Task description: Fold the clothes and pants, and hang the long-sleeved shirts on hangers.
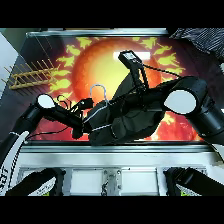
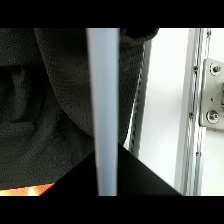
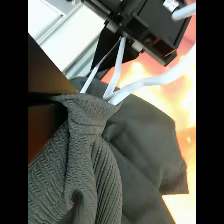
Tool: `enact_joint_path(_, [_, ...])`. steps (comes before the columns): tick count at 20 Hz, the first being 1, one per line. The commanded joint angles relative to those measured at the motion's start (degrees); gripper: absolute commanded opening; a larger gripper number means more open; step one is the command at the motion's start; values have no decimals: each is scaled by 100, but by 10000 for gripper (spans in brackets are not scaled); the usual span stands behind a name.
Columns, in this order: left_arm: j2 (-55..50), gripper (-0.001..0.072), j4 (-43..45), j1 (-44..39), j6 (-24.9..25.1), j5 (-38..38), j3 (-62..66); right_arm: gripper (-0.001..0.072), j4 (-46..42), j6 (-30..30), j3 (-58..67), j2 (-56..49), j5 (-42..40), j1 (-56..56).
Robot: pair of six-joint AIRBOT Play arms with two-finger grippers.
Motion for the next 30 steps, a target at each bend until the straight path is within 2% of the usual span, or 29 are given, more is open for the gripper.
enact_joint_path(1, [-4,16,2,-2,-9,4,0,34,157,-2,7,-50,-105,24])
enact_joint_path(2, [-4,16,2,-2,-9,2,0,45,199,-7,7,-57,-103,24])
enact_joint_path(3, [-4,16,2,-2,-7,4,0,159,238,-15,7,-66,-103,24])
enact_joint_path(4, [-4,16,0,-2,-9,4,0,326,286,-92,7,-79,-101,24])
enact_joint_path(5, [-4,16,2,-2,-9,2,0,422,350,-177,7,-85,-101,24])
enact_joint_path(6, [-4,16,2,-2,-9,2,0,460,365,-223,7,-76,-94,24])
enact_joint_path(8, [-4,16,2,-2,-9,2,0,607,341,-245,7,0,70,-31])
enact_joint_path(9, [-4,16,2,-2,-9,2,0,634,341,-271,7,55,232,-98])
enact_joint_path(12, [-4,16,4,-2,-9,2,0,634,356,-529,9,280,979,-494])
enact_joint_path(16, [-4,16,2,-2,-9,2,0,634,699,-1954,9,457,2004,-1279])
enact_joint_path(18, [-4,16,4,-2,-9,-7,0,633,962,-2389,9,450,2299,-1626])
enact_joint_path(21, [-4,16,13,-2,-9,-4,0,633,1108,-3075,7,452,2308,-1886])
enact_joint_path(25, [-4,16,15,-2,-9,-2,0,633,1091,-3178,7,461,2037,-1893])
enact_joint_path(27, [-4,16,15,-2,-9,-13,0,633,1049,-3818,7,459,1917,-2017])
enact_joint_path(30, [-4,16,13,-2,-9,-11,0,632,1279,-4732,-26,459,1956,-2824])
